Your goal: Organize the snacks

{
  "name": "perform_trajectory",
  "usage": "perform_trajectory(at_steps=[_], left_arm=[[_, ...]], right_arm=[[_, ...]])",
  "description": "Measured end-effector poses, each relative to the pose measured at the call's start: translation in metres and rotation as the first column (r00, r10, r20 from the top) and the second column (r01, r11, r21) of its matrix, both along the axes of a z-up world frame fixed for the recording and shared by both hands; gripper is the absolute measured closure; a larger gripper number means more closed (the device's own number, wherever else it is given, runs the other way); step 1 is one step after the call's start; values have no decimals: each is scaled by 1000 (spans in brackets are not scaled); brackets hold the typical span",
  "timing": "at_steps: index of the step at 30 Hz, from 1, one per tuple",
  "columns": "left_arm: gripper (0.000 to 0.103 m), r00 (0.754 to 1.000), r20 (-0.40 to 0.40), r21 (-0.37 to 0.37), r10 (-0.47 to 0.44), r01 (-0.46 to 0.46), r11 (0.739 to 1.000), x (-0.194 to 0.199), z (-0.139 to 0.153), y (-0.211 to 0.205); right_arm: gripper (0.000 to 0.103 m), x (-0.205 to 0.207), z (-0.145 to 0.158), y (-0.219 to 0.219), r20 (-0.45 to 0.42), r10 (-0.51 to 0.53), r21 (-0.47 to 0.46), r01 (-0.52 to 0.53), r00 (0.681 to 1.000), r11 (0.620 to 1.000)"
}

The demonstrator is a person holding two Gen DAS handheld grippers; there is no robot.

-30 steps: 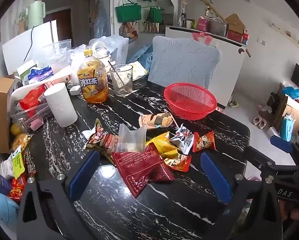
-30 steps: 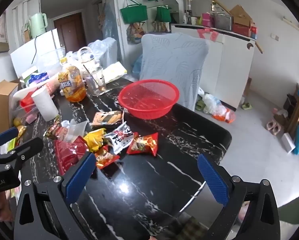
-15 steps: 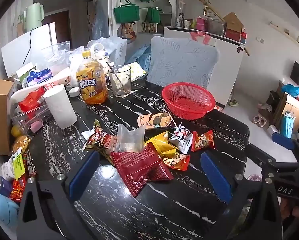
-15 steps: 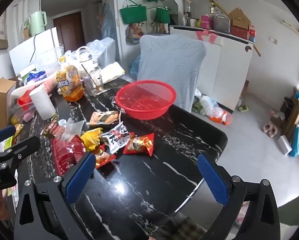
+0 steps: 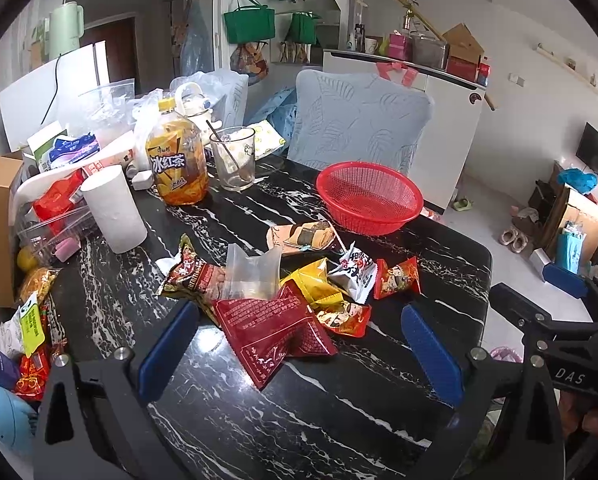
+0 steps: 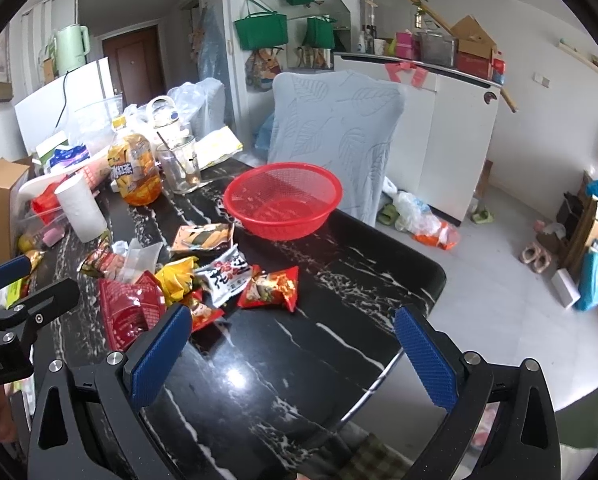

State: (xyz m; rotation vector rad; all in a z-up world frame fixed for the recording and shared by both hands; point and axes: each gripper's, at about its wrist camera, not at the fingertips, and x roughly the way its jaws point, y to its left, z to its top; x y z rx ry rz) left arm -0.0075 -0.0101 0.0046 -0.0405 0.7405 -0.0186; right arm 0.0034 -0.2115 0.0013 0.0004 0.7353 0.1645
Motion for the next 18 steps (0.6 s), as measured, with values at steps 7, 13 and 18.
perform_trajectory(at_steps=[7,13,18], left_arm=[[0,1000,-7,-8,1,-1,1000,0,-1,-2],[0,1000,3,-10,3,-3,1000,-2,0,-3],[0,1000,-4,-9,-1,1,1000,-1,0,-4]], right_arm=[[0,0,0,-2,-6,-5,5,5,1000,1000],[0,-3,-1,-2,-4,-1,0,1,1000,1000],[0,-4,-1,-4,-2,-5,1,5,1000,1000]])
